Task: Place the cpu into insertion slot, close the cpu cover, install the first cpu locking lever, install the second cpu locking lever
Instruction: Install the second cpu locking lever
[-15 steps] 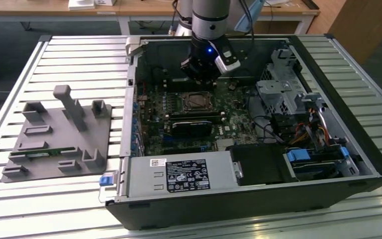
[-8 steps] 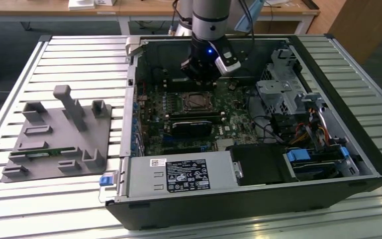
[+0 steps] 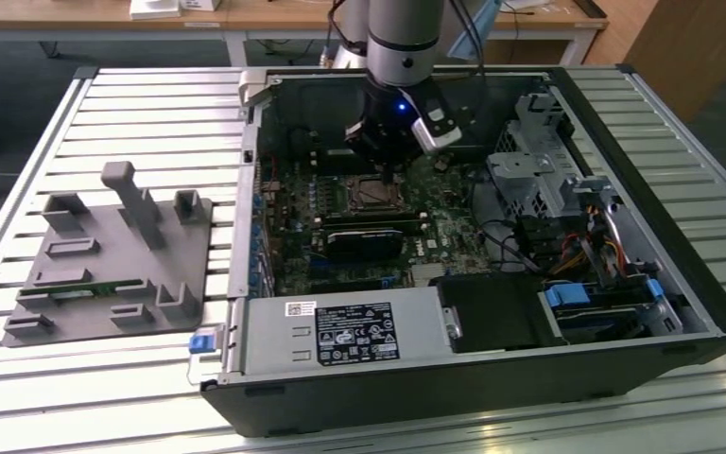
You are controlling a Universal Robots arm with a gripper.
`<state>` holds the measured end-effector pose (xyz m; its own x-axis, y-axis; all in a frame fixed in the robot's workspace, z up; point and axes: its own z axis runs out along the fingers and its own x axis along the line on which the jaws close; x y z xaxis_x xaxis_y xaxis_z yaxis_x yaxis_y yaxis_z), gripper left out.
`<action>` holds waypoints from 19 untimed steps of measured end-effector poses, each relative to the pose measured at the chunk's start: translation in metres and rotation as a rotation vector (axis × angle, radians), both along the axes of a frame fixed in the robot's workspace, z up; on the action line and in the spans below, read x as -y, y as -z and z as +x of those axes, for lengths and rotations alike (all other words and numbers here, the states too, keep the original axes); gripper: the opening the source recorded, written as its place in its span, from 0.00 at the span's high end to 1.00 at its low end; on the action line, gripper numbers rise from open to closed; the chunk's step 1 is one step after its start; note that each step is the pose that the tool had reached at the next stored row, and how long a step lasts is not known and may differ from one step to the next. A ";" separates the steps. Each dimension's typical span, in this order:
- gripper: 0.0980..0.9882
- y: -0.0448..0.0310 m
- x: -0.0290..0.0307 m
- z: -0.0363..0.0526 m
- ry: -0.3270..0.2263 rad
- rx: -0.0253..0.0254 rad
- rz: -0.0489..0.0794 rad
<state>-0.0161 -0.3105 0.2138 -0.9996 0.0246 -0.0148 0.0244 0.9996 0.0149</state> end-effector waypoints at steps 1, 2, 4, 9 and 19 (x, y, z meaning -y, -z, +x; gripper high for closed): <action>0.99 0.0000 0.0011 0.0000 0.000 0.0000 0.000; 0.99 -0.0001 0.0018 0.0000 0.000 0.0000 0.000; 0.99 -0.0020 0.0025 -0.0001 0.000 -0.0001 0.000; 0.99 -0.0205 0.0026 -0.0002 0.000 -0.0001 0.000; 0.99 -0.0237 0.0166 -0.0002 0.000 -0.0072 0.000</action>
<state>-0.0162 -0.3270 0.2374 -0.9997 0.0246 -0.0076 0.0245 0.9996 0.0147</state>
